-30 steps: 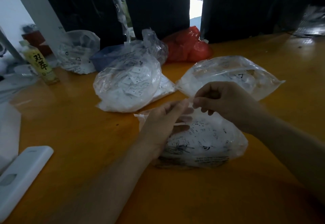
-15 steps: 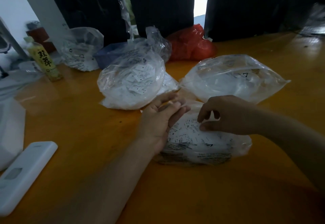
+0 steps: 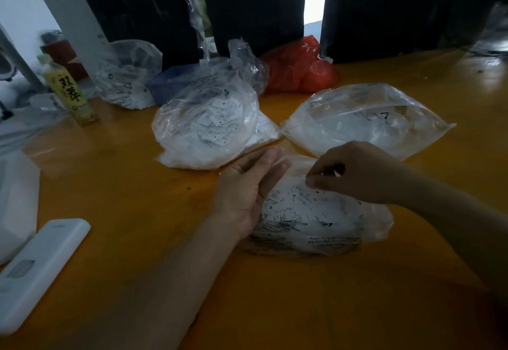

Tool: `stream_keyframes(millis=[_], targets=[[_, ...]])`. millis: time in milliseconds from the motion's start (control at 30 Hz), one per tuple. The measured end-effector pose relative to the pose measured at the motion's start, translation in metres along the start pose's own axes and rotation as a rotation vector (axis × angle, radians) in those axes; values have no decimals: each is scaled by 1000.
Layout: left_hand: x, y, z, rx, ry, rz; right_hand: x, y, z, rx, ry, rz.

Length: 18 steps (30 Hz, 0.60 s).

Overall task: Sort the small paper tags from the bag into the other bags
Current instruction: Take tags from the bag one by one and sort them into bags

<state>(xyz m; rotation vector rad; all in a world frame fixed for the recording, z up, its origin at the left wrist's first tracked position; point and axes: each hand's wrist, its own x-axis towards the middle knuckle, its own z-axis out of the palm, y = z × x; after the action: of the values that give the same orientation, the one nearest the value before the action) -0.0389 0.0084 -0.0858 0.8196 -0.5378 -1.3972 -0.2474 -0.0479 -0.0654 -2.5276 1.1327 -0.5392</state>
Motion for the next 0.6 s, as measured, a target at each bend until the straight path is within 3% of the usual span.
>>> stream_keyframes(millis=[100,233,600], targets=[[1,0,-1,-34,-6,4,-1,-1,-9,315,122,111],[2,1,-4,-76,-27,7,-2,-3,-16,569,137,152],[1,1,-4,-44,-58,-23,-2,-6,-16,648,287,216]])
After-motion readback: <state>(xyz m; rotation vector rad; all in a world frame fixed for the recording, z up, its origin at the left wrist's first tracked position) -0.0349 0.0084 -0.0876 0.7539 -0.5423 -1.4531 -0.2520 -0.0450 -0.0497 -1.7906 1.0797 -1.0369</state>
